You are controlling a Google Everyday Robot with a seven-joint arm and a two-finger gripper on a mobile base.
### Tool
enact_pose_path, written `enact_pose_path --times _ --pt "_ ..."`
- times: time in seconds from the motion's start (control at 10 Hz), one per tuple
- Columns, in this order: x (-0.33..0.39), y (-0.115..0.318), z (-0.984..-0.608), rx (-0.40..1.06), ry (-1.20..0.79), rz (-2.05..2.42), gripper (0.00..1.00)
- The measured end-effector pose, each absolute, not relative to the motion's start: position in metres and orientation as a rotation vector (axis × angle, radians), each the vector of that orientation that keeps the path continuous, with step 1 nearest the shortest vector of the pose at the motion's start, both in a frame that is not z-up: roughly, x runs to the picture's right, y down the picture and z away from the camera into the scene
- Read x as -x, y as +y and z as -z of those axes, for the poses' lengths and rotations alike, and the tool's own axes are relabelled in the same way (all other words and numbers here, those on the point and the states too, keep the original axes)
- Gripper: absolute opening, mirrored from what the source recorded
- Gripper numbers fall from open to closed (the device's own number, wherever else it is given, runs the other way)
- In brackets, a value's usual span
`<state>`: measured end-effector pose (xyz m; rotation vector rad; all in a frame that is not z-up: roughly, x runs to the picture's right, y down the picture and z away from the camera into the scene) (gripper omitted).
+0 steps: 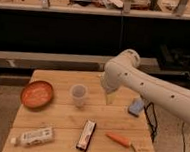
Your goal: Place the ceramic cup in the ceramic bowl
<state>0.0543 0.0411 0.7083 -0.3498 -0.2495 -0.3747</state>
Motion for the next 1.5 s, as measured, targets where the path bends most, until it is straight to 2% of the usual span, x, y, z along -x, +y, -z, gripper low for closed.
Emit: enact_pose_path --times 1.5 --pt "-0.019 0.051 -0.746 0.393 -0.34 0.413 0.8"
